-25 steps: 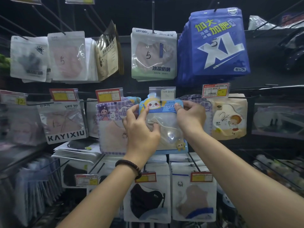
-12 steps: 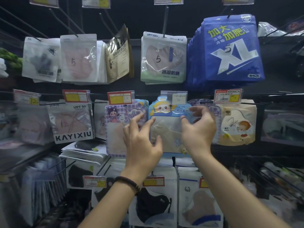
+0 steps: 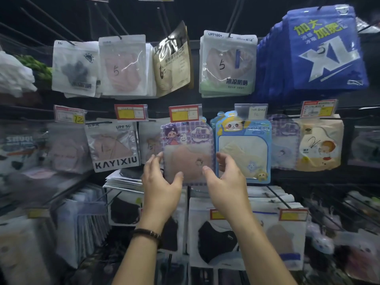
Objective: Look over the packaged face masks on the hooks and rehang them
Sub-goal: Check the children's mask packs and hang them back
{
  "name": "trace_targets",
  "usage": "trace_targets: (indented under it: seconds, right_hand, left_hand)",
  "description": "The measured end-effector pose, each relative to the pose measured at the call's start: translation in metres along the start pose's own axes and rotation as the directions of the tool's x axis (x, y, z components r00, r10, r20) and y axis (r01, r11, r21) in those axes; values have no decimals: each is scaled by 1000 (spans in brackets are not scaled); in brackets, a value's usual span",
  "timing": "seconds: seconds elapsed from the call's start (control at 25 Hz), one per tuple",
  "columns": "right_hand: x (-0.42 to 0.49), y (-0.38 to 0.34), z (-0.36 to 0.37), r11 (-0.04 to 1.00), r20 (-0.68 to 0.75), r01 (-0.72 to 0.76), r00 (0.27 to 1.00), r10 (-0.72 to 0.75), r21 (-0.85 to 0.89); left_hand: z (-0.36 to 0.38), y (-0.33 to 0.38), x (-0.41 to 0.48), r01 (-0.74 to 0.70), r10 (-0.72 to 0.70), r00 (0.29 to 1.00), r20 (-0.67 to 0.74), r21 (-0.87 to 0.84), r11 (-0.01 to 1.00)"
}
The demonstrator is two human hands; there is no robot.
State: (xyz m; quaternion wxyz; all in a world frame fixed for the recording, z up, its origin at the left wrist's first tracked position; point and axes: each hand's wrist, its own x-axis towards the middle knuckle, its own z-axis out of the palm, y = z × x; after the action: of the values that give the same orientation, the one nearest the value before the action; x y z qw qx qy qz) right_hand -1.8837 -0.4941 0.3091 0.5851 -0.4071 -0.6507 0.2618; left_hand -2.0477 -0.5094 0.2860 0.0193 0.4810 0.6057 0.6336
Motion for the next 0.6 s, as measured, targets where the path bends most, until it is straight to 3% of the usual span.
trace_targets:
  seconds: [0.24, 0.44, 0.6]
  right_hand:
    - [19, -8, 17, 991, 69, -131, 989, 130, 10]
    - [19, -4, 32, 986, 103, -163, 982, 160, 26]
    - [17, -3, 32, 993, 8, -119, 993, 120, -23]
  left_hand:
    - [-9, -1, 23, 164, -141, 976, 166, -138, 977]
    - [-9, 7, 15, 146, -106, 974, 199, -201, 969]
    - [-12, 9, 12, 130, -96, 980, 176, -197, 972]
